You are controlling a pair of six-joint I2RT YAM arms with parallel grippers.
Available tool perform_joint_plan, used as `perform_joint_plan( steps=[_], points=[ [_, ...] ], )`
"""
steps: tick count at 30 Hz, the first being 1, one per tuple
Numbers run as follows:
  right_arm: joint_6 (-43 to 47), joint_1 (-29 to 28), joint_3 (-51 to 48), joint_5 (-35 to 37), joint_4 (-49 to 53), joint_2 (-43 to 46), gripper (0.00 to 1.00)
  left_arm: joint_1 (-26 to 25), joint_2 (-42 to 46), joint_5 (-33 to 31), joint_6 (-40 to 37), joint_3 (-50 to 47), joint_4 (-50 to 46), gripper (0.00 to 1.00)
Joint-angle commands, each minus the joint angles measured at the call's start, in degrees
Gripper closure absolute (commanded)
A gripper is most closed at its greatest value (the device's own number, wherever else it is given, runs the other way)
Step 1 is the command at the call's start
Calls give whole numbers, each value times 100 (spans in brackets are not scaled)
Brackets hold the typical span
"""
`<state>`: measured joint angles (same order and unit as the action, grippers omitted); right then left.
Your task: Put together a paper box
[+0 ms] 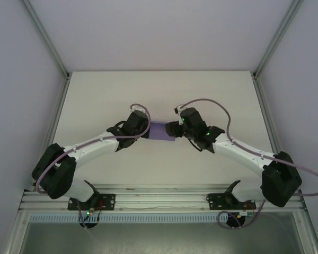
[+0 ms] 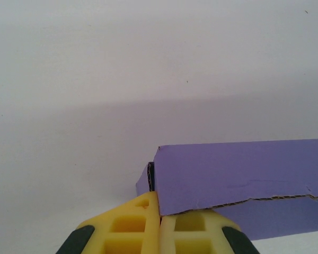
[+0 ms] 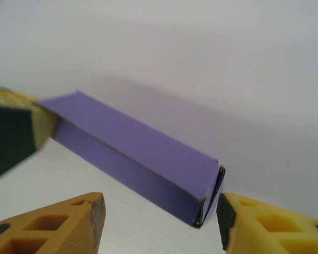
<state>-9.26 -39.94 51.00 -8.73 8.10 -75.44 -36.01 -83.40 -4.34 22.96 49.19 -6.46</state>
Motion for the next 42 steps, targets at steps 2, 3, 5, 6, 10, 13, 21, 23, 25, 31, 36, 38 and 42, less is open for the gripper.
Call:
perform_joint_plan(
  steps=[2,3,5,6,10,13,21,23,25,31,36,38,42],
  points=[
    [-482,325,203,18,-6,-17,43,-69,-308,311,-18,-98,-861,100],
    [-565,413,246,77,20,-90,50,-73,-315,306,-24,-61,-881,100],
    [-702,548,297,46,78,-259,60,-73,-340,271,-27,-37,-871,100],
    [-699,584,288,-85,59,-333,61,-71,-352,256,-44,-27,-866,100],
    [-695,597,181,-369,47,-603,64,-73,-386,289,-71,79,-919,100],
    [-707,601,-16,-586,-10,-721,68,-69,-355,276,-105,126,-954,100],
    [-1004,589,-613,-323,-256,-853,70,-73,-96,977,-261,412,-1273,54],
    [-1046,593,-697,-366,-341,-876,71,-73,54,1182,-302,495,-1417,48],
    [-1095,583,-766,-320,-396,-931,73,-73,246,1251,-355,578,-1625,41],
    [-1190,572,-1070,-242,-614,-1122,78,-44,569,1198,-344,766,-2065,11],
    [-1099,579,-1341,-234,-842,-1092,79,28,473,1217,81,1008,-1918,0],
    [-969,584,-1374,-261,-871,-1069,79,182,365,1216,330,1056,-1783,0],
    [-859,583,-1400,-108,-850,-1043,79,595,85,1653,560,960,-1477,7]
  ],
)
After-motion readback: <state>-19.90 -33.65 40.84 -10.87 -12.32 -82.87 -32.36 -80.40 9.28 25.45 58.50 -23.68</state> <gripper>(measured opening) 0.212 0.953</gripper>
